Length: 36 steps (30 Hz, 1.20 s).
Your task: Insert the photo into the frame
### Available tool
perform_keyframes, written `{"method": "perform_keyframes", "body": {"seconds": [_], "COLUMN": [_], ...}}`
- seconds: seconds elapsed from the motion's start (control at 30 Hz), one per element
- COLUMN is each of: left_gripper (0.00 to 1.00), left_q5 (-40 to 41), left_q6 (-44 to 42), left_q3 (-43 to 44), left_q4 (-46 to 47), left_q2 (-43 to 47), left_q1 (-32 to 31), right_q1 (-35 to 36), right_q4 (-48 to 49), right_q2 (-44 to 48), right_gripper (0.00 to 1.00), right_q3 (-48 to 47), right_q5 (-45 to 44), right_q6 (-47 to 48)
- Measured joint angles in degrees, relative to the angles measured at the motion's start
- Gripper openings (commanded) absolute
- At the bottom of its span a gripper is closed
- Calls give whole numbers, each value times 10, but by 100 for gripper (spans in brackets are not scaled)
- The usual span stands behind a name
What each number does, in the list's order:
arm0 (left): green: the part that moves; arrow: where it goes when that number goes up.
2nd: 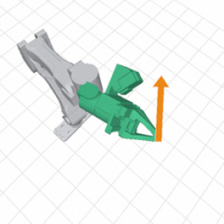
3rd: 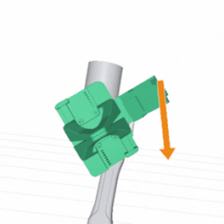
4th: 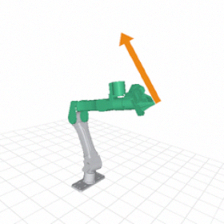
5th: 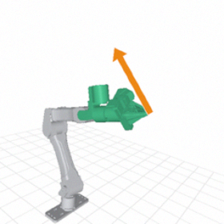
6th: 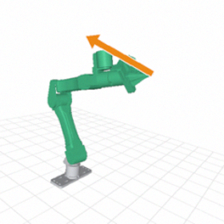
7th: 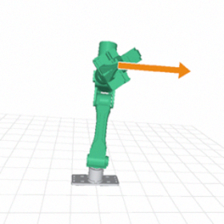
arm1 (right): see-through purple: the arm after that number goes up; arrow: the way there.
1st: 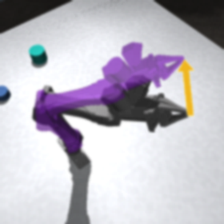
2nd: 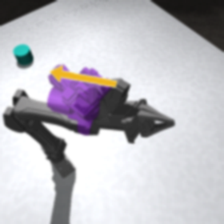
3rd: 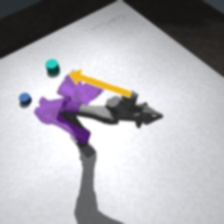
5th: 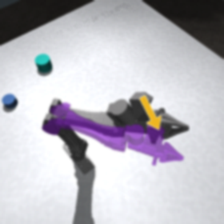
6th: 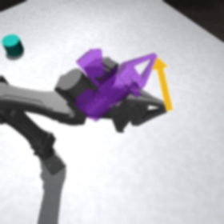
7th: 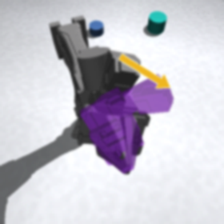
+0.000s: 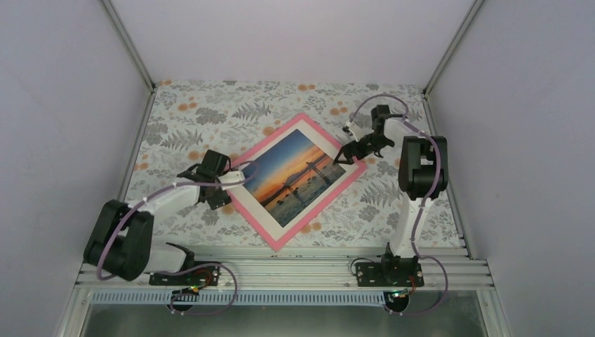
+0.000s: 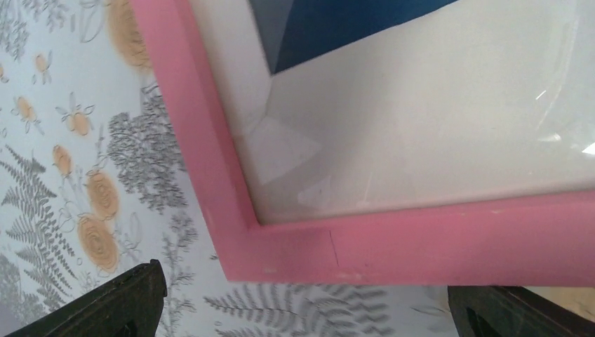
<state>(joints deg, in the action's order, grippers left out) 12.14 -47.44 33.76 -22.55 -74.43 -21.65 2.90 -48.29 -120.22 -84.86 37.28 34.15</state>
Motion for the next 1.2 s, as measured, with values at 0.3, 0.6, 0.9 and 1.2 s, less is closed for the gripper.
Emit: {"method": "perform_keyframes", "body": {"seconds": [0.3, 0.6, 0.9, 1.2], "left_gripper": [100, 100, 100, 100], "left_q5": [16, 26, 7, -9], "left_q6": [57, 99, 118, 128], "left_q3": [105, 171, 186, 206], "left_q4": [5, 35, 73, 78], "left_q2": [-126, -194, -207, -223], "left_q1": [48, 80, 97, 108], "right_q1": [-15, -16, -14, -12], "right_q4": [-33, -83, -146, -178], "right_q2": [96, 150, 147, 137], "right_gripper": [99, 99, 100, 100], "right_q3": [127, 199, 206, 206], "right_q5": [-42, -45, -20, -3], "right_q6": [42, 68, 86, 97]}}
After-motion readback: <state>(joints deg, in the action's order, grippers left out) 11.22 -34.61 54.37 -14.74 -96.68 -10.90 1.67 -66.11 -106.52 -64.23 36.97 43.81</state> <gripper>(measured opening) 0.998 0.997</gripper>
